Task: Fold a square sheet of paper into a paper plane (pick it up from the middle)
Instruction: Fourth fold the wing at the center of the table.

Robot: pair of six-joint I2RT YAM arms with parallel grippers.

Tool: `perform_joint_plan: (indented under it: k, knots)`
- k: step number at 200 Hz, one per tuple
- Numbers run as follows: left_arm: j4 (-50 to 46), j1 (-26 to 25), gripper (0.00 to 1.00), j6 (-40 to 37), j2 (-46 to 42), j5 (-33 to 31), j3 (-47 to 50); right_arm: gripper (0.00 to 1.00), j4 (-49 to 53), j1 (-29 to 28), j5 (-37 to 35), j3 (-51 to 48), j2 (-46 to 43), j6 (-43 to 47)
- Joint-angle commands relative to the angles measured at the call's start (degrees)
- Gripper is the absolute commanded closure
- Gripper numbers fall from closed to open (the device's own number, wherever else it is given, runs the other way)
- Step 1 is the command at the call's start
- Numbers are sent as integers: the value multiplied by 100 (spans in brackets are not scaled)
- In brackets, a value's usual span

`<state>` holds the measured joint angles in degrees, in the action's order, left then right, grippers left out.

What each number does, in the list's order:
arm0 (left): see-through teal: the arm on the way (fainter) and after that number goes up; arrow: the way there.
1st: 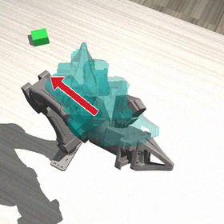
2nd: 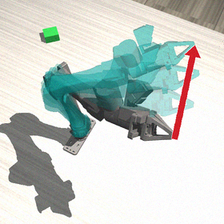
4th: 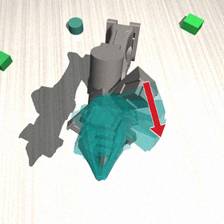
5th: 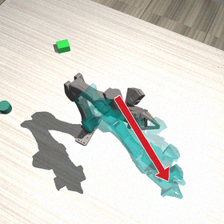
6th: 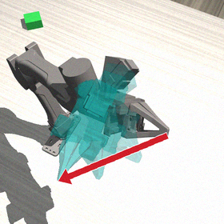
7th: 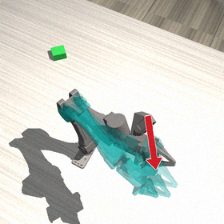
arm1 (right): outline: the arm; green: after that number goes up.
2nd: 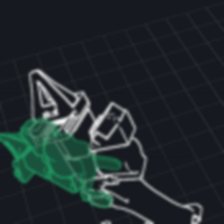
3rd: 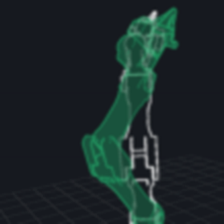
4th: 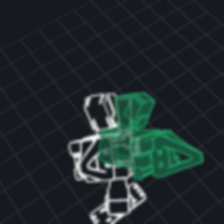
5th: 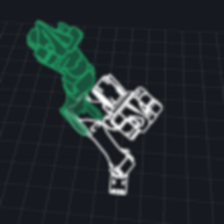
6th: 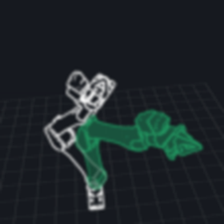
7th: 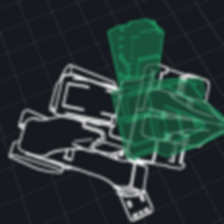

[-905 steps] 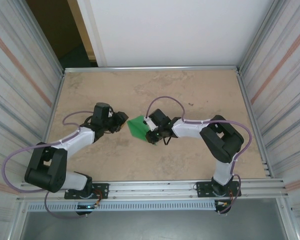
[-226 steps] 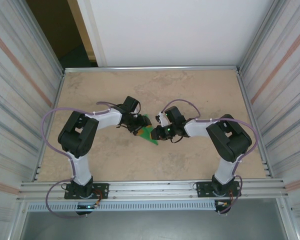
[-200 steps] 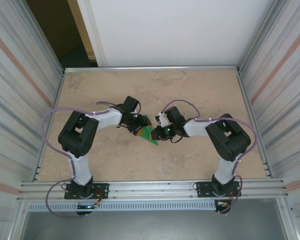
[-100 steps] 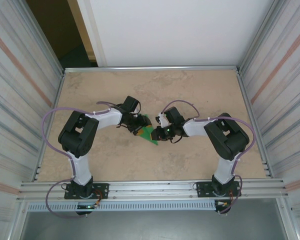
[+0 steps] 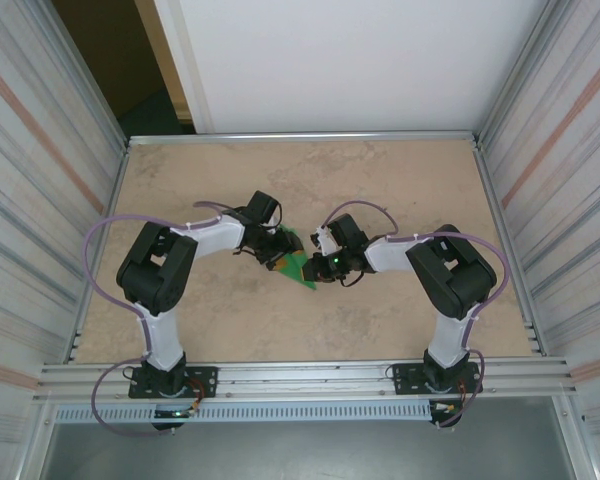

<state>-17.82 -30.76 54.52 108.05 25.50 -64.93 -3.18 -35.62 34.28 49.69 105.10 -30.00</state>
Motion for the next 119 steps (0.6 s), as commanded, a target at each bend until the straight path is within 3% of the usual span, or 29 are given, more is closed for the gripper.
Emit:
perform_joint_plan:
  k: [1, 29, 49, 88, 119]
  knots:
    - [-601, 76, 45, -315, -361, -194, -137, 83, 448, 11, -211, 31, 193, 202]
    - [-12, 200, 46, -542, -1038, -147, -122, 84, 503, 29, -199, 37, 204, 227]
    - [725, 229, 57, -525, -1231, 53, 296, 84, 512, 35, -187, 57, 229, 230]
    - [2343, 220, 78, -157, -933, 823, 946, 85, 581, 28, -173, 119, 299, 243]
    - [2379, 92, 85, -132, -523, 915, 801, 85, 634, 35, -204, 150, 312, 262]
